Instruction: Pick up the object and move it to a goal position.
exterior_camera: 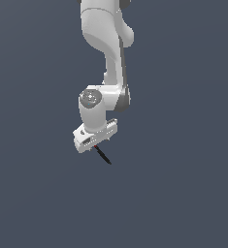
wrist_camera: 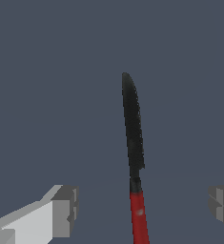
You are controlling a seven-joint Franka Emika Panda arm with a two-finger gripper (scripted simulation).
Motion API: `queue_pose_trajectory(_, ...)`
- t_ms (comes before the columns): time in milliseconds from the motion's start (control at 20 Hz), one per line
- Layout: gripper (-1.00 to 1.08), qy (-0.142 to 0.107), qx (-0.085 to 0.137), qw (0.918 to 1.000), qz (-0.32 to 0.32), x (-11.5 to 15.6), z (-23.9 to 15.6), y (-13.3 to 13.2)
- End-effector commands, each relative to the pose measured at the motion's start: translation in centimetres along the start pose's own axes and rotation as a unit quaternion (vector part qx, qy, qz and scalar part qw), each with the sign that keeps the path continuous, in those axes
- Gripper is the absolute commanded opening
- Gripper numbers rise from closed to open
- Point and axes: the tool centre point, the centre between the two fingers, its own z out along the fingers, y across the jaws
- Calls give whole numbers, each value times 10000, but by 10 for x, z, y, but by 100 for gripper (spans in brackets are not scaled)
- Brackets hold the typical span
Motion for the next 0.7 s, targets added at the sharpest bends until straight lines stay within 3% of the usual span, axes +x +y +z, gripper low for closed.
queue_pose_trajectory(0, 100, 5, 1, 9999, -166, -3, 6, 3)
queue_pose_trajectory(650, 100, 7, 8, 9993, -378, -8, 17, 7)
